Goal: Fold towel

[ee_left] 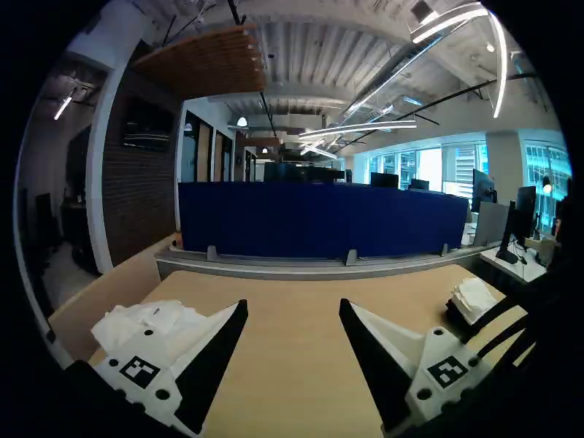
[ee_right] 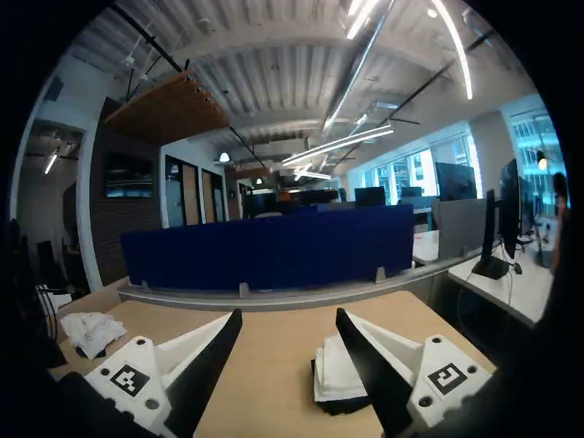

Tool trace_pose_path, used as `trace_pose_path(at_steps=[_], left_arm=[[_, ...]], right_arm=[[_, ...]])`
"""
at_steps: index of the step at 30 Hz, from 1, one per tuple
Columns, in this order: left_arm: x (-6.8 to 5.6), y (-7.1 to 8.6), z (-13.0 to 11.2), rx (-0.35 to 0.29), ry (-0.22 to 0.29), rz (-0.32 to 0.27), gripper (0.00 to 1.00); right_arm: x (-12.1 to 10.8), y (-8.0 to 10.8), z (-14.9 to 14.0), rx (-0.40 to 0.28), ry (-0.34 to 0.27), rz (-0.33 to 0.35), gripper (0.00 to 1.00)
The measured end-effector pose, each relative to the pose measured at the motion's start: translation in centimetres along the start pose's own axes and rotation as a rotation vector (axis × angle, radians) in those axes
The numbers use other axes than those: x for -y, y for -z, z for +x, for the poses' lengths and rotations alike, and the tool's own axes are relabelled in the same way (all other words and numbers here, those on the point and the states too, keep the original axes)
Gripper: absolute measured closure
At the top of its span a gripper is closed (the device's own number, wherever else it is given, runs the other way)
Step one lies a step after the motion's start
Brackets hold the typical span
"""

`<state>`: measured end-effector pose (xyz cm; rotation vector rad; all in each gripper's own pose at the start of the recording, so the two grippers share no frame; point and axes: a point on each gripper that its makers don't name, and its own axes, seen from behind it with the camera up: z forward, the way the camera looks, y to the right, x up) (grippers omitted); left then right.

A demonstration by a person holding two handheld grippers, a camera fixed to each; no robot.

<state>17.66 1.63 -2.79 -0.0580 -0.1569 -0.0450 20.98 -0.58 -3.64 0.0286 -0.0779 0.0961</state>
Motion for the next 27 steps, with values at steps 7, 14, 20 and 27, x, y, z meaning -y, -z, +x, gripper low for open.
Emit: trace_pose_path(at_steps=[7, 14, 20, 27], left_arm=[[0.6, 0.2, 2.5, -0.098, 0.017, 0.016, 0.07], [1.2, 0.2, 2.6, -0.115, 0.029, 0.014, 0.07], [1.4, 0.1, 2.4, -0.126, 0.029, 0.009, 0.07], [1.8, -0.5, 1.5, -0.131, 0.041, 0.011, 0.07]], right_arm=[[1.0, 0.2, 0.0, 0.003, 0.007, 0.006, 0.0], [1.7, 0.1, -0.1, 0.015, 0.02, -0.002, 0.0], [3.0, -0.3, -0.1, 0.023, 0.025, 0.013, 0.0], [4.1, -0.8, -0.7, 0.03, 0.034, 0.034, 0.0]])
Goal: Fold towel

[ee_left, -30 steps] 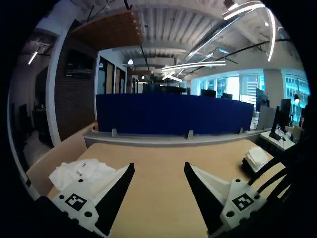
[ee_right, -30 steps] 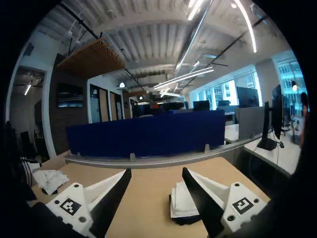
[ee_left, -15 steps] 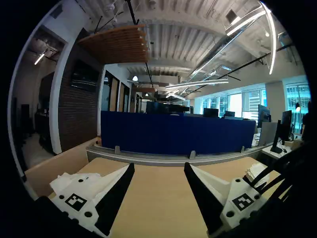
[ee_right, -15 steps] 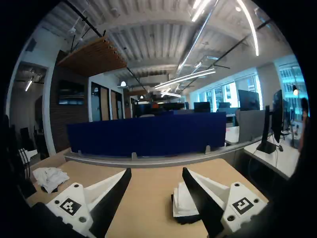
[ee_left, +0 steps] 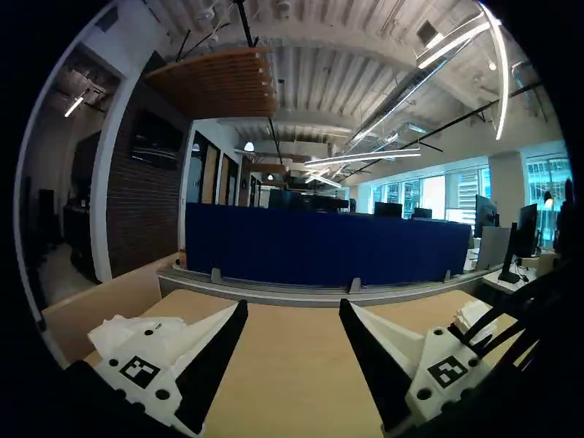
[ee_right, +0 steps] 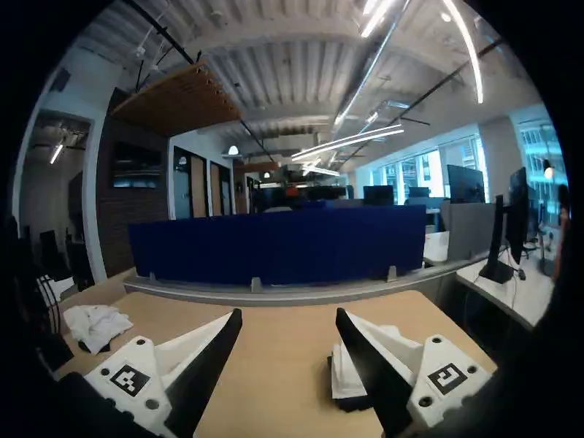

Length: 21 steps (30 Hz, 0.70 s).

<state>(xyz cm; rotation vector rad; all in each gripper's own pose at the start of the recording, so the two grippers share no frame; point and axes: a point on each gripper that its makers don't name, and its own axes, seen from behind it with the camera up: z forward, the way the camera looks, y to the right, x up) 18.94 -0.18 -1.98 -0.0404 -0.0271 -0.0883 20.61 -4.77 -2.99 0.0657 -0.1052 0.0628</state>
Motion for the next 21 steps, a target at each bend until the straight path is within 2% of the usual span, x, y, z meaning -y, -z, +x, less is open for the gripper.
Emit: trace_pose_path(at_steps=[9, 15, 21], left_arm=[[-0.7, -0.2, -2.4, -0.006, -0.001, -0.018, 0.07], [0.0, -0.3, -5.4, 0.004, -0.035, 0.015, 0.07], [0.1, -0.1, -8.3, 0.007, -0.059, 0.032, 0.07]], right_arm=[[0.6, -0.7, -1.3, 0.005, 0.004, 0.017, 0.0], [1.0, -1.1, -2.9, 0.015, 0.033, 0.03, 0.0], [2.0, -1.4, -4.3, 0.037, 0.037, 0.063, 0.0]])
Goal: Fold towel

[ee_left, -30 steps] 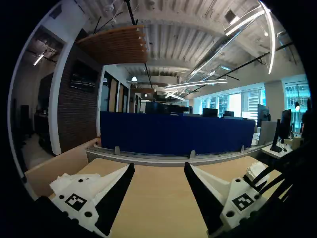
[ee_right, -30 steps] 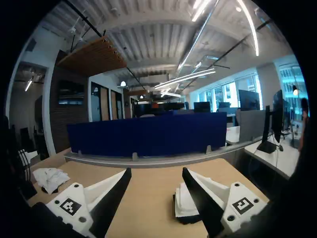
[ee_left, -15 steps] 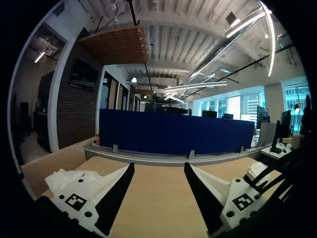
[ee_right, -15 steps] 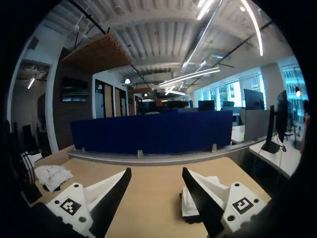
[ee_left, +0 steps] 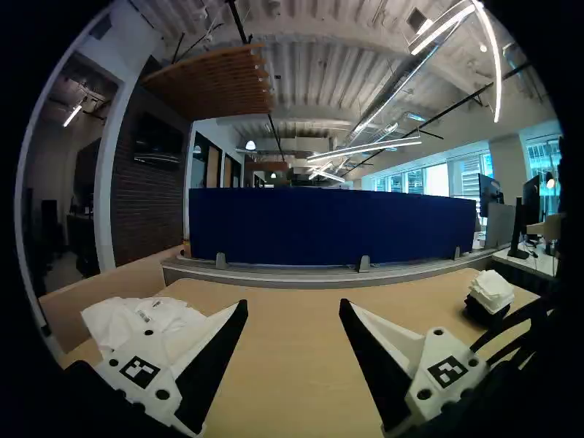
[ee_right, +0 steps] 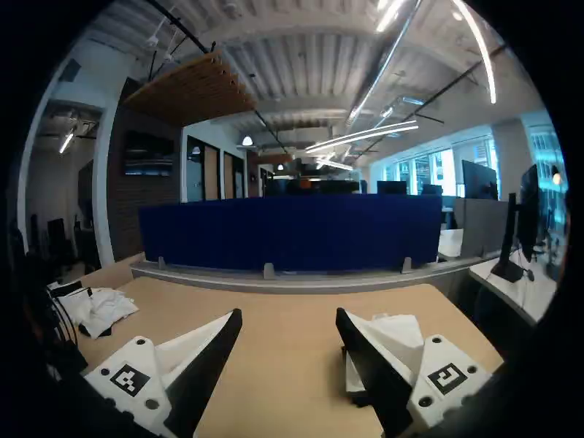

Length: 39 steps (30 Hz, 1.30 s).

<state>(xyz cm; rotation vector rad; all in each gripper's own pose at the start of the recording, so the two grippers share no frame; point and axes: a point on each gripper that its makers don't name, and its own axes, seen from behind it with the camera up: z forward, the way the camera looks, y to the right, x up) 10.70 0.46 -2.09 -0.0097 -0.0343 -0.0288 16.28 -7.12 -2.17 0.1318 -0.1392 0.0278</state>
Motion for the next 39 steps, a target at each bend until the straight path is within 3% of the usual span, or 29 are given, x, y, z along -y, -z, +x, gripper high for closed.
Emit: trace_pose_path(at_steps=[9, 21, 30, 39], left_arm=[[0.9, -0.3, -3.0, -0.028, -0.014, 0.049, 0.07], [1.0, -1.3, -7.6, -0.036, -0.074, 0.056, 0.07], [1.5, -2.2, -10.2, -0.025, -0.073, 0.051, 0.07], [2.0, -2.3, -10.5, -0.036, -0.031, 0.047, 0.07]], right_arm=[[0.7, -0.9, -1.6, 0.053, 0.066, 0.015, 0.0], [1.2, -2.1, -3.0, 0.055, 0.074, 0.009, 0.0], [2.0, -3.0, -4.4, 0.071, 0.105, 0.014, 0.0], [3.3, -3.6, -4.7, 0.074, 0.111, 0.036, 0.0]])
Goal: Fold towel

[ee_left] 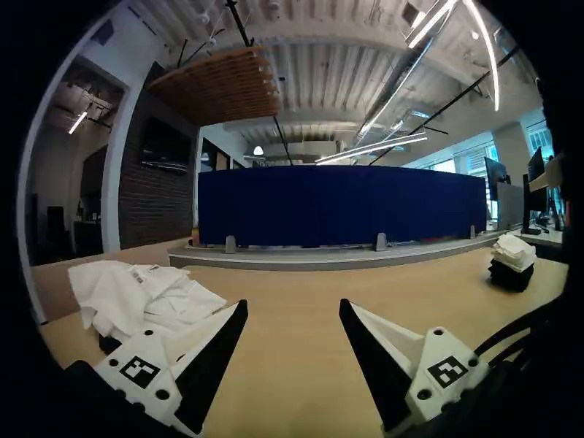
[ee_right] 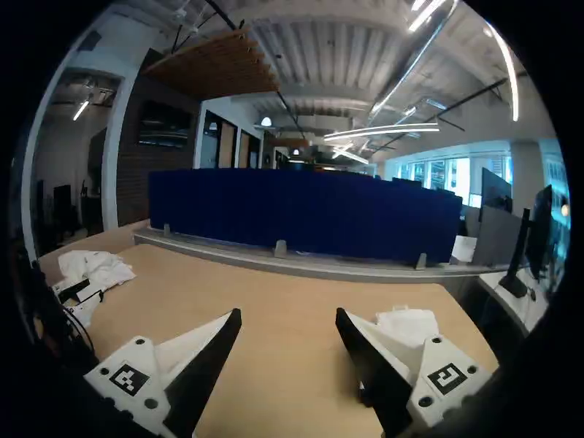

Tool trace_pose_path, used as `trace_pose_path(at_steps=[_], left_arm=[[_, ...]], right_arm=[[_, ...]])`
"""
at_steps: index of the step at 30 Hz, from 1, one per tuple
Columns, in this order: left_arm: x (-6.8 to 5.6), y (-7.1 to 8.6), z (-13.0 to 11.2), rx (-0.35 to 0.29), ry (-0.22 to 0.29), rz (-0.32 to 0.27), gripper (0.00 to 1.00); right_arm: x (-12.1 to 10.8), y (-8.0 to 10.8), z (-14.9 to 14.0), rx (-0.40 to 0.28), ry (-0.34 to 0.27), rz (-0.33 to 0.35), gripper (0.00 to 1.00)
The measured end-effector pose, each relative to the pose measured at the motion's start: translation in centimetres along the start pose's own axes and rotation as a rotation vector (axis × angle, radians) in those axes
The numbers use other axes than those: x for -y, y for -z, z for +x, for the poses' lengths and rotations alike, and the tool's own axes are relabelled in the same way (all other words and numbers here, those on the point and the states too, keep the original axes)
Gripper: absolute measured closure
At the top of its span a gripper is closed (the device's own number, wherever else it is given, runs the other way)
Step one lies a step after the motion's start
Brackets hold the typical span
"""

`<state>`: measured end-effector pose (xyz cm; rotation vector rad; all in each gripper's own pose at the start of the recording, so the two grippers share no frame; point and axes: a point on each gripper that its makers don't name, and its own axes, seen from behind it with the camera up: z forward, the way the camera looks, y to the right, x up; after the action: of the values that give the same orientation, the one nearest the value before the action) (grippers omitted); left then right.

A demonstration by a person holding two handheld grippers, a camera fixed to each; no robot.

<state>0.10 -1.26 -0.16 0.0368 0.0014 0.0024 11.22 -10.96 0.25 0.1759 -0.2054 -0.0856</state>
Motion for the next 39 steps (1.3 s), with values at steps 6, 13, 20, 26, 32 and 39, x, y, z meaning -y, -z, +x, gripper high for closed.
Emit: trace_pose_path(at_steps=[6, 13, 20, 26, 32, 39], left_arm=[[0.1, 0.0, -0.1, 0.002, 0.002, -0.006, 0.07], [0.1, 0.0, 0.0, 0.003, 0.003, -0.005, 0.07], [0.0, -0.1, 0.0, 0.002, 0.002, -0.005, 0.07], [0.1, 0.0, 0.0, 0.002, 0.002, -0.005, 0.07], [0.1, 0.0, 0.0, 0.002, 0.002, -0.005, 0.07], [0.1, 0.0, 0.0, 0.002, 0.002, -0.005, 0.07]], right_arm=[[-0.1, 0.0, 0.0, -0.004, -0.005, -0.005, 0.0], [-1.5, 0.5, 1.3, -0.05, -0.034, -0.02, 0.0], [-5.2, 1.8, 2.6, -0.129, -0.076, -0.075, 0.0], [-8.4, 2.4, 0.7, -0.163, -0.11, -0.142, 0.0], [-10.0, 2.5, -2.0, -0.179, -0.182, -0.159, 0.0], [-12.1, 2.2, -5.1, -0.197, -0.197, -0.184, 0.0]])
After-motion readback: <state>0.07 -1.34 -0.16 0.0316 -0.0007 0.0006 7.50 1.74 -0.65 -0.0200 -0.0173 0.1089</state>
